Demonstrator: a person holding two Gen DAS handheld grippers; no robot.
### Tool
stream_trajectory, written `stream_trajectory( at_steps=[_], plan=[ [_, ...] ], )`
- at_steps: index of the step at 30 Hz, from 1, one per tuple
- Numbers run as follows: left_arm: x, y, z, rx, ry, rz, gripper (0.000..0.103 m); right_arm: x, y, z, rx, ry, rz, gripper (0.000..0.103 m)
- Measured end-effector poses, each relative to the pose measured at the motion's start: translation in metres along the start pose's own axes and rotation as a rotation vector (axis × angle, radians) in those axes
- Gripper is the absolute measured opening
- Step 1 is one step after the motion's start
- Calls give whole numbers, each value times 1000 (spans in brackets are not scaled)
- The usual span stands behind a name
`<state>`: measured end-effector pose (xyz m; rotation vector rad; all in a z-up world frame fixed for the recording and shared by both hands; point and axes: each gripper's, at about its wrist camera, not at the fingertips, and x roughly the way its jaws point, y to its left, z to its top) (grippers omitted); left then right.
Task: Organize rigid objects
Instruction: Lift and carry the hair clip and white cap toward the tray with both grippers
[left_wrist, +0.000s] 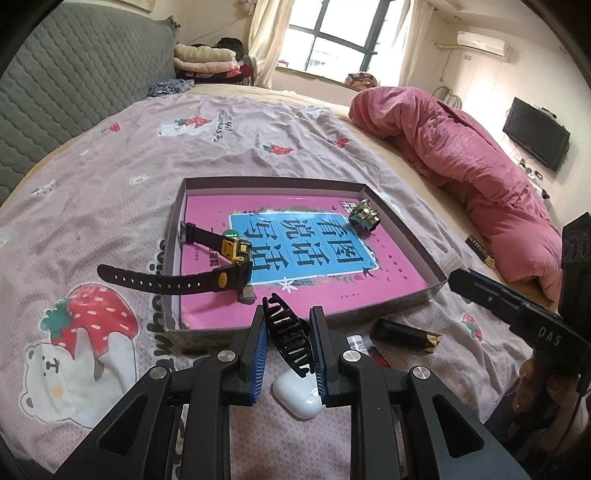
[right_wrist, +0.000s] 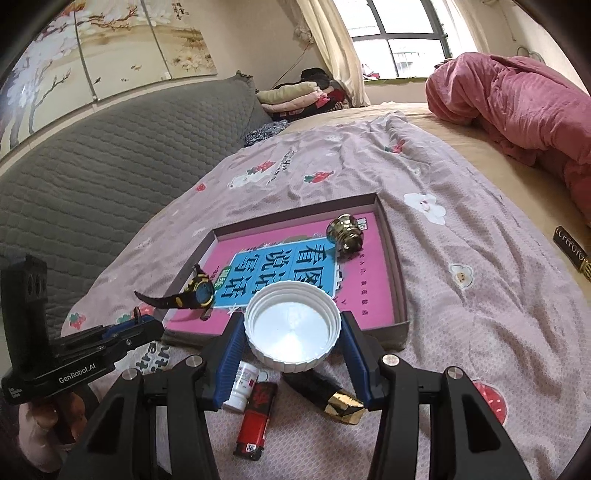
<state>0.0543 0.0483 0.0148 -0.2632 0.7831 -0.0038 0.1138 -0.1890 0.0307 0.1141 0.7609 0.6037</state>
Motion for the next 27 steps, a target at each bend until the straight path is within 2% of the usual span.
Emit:
stream_trajectory(
  at_steps=[15,27],
  plan=[
    [11,6,7,-17,6,4,22,1,-4,8,6,-17,-15,51],
    [23,14,16,-33,3,25,22,-5,-14,26,-5,-74,-42,51]
  ],
)
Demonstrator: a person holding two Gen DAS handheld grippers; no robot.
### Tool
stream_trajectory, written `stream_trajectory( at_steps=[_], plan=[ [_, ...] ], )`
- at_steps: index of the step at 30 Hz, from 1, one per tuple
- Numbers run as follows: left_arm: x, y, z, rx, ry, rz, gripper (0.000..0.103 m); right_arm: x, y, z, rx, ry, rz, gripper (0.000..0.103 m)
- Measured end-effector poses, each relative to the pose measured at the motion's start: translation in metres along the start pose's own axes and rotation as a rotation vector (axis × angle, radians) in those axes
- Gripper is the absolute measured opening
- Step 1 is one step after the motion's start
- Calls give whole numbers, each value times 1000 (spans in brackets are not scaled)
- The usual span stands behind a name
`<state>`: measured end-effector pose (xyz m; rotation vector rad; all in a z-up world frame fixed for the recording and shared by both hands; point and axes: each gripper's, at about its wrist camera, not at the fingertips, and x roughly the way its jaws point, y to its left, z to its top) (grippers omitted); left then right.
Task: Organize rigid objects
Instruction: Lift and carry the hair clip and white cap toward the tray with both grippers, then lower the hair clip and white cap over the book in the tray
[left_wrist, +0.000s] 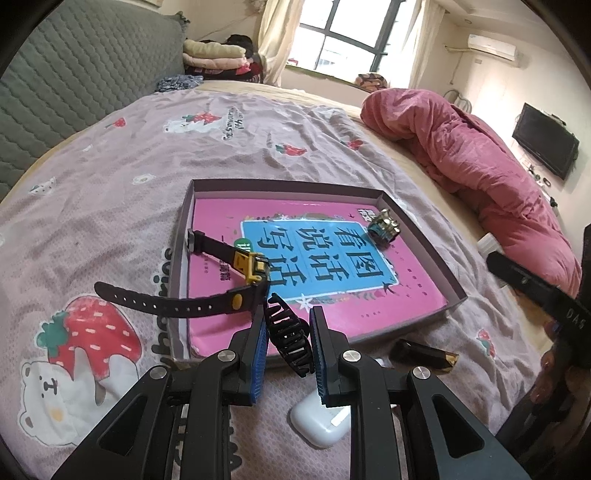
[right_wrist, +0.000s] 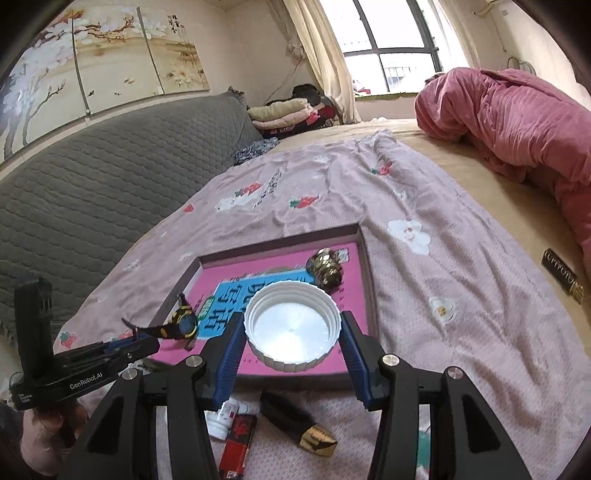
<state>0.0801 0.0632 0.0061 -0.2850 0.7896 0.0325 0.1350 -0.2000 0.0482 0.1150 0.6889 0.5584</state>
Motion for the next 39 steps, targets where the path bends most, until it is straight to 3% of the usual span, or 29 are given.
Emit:
stream_trajectory(
  at_steps=[20,39],
  plan=[
    [17,8,2,-10,23,29,22,2,-28,18,57,-38,-26,51],
    [36,18,0,-46,64,52,22,33,8,0,-88,90,-14,51]
  ],
)
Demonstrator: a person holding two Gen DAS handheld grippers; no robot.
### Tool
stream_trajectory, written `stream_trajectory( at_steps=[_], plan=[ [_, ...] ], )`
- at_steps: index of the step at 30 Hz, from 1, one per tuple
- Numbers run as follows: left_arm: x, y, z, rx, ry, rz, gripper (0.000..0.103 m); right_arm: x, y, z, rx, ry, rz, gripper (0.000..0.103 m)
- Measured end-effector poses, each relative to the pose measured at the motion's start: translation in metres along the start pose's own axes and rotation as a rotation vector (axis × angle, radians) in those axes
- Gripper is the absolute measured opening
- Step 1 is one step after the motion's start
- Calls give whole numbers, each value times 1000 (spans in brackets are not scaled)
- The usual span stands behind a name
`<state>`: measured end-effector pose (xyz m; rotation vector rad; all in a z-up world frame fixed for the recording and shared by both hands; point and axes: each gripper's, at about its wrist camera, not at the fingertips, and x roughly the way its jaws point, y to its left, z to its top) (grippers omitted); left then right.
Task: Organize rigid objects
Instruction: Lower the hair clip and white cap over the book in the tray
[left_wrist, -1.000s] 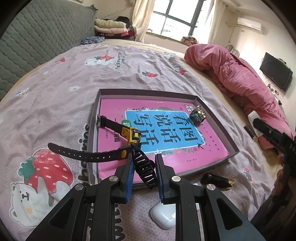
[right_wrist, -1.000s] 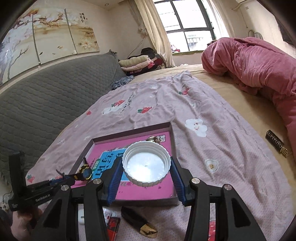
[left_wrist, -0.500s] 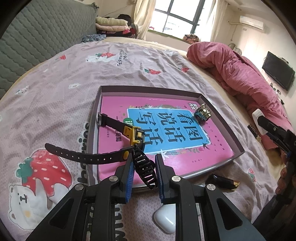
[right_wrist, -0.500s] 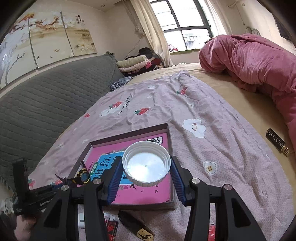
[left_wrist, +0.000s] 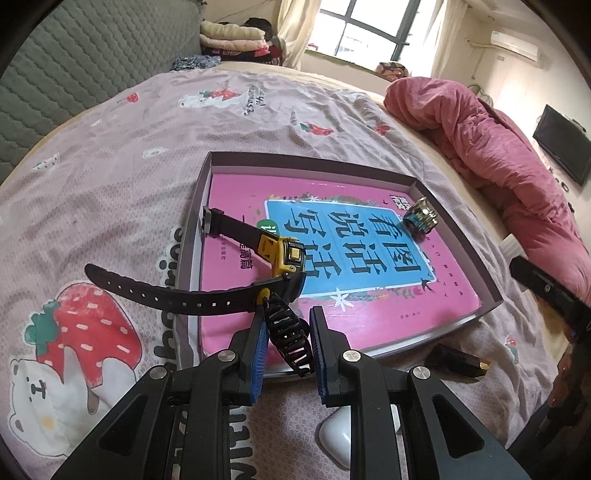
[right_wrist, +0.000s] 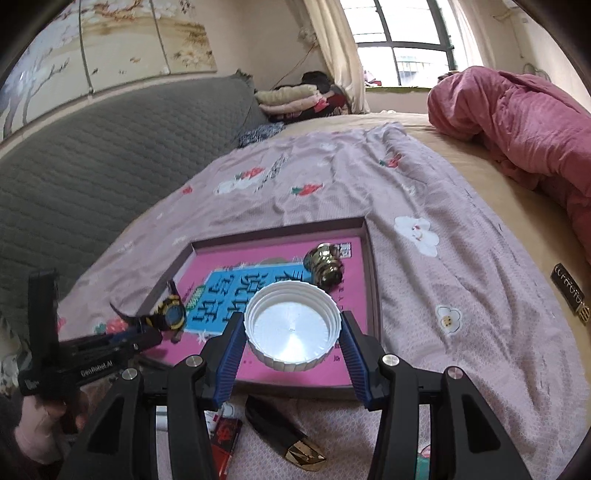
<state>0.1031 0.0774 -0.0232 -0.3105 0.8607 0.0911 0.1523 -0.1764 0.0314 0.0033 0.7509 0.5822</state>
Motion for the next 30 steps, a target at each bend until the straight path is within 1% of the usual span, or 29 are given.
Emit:
stream_trajectory(
  at_steps=[6,14,18,30],
  plan=[
    [2,0,0,-7,1,6,22,7,6,-4,-45,28,-39,51],
    [6,3,1,-15,10,18,22,15,1,-6,-34,65,-66,51],
    [7,2,1,-6,12,23,22,20,0,-8,-33,86,-76,51],
    [12,-3,2,28,21,50,22,30,2,-12,-47,108,-108,51]
  ],
)
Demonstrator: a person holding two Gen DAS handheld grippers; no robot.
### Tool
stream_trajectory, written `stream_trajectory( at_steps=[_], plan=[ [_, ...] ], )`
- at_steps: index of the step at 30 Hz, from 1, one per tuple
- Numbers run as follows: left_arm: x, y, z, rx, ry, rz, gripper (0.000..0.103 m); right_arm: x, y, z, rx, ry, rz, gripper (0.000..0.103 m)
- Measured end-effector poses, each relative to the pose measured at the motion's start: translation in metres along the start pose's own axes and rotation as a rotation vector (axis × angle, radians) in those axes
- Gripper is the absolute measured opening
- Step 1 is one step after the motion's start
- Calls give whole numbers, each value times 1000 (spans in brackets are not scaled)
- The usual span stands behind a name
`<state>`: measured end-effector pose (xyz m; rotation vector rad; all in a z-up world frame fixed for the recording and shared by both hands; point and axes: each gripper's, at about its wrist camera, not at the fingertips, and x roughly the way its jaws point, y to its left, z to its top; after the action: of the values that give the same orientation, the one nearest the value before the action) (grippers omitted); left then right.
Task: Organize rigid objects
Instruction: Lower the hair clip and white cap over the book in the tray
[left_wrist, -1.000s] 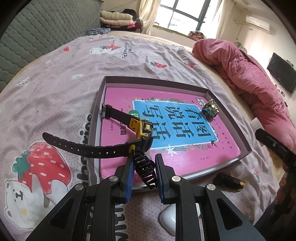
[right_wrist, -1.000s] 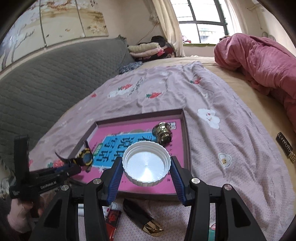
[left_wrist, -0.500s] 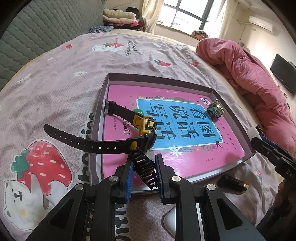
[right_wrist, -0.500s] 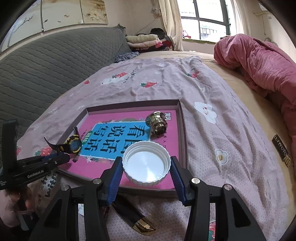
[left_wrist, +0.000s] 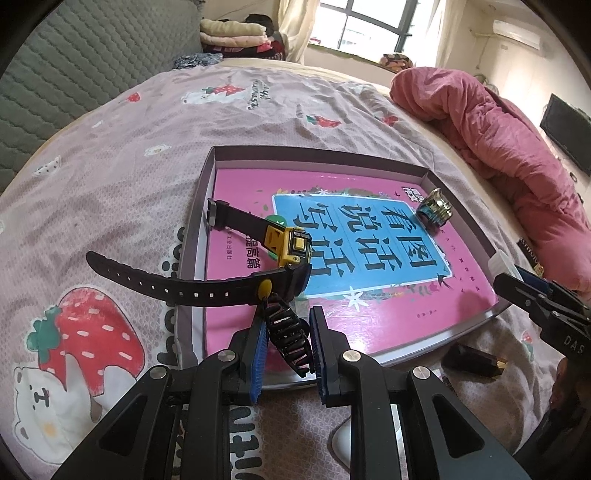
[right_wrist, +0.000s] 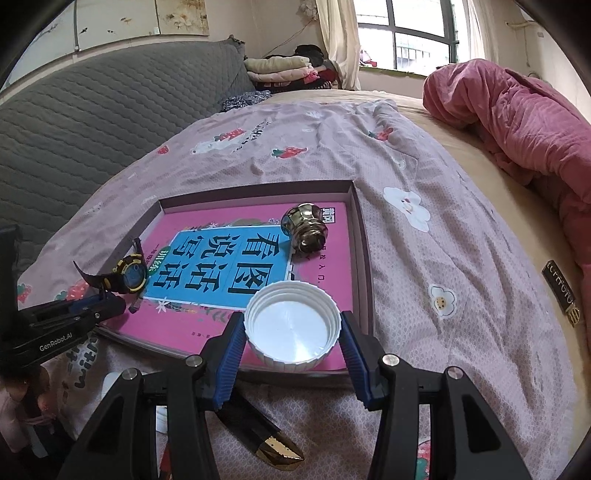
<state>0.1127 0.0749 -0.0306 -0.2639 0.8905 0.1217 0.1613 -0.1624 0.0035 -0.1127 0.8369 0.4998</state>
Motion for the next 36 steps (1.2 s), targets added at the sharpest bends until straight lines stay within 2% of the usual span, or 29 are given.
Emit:
stream_trajectory(
  at_steps=[16,26,36],
  plan=[
    [1,-3,-1,21,3,4,22,11,3,1,-19,19,-17,51],
    [3,-1,-1,16,6,1,22,23,12,-2,-86,56,-79,51],
    [4,0,0,9,12,-6,22,28,5,-2,-47,79,-64,51]
  ],
)
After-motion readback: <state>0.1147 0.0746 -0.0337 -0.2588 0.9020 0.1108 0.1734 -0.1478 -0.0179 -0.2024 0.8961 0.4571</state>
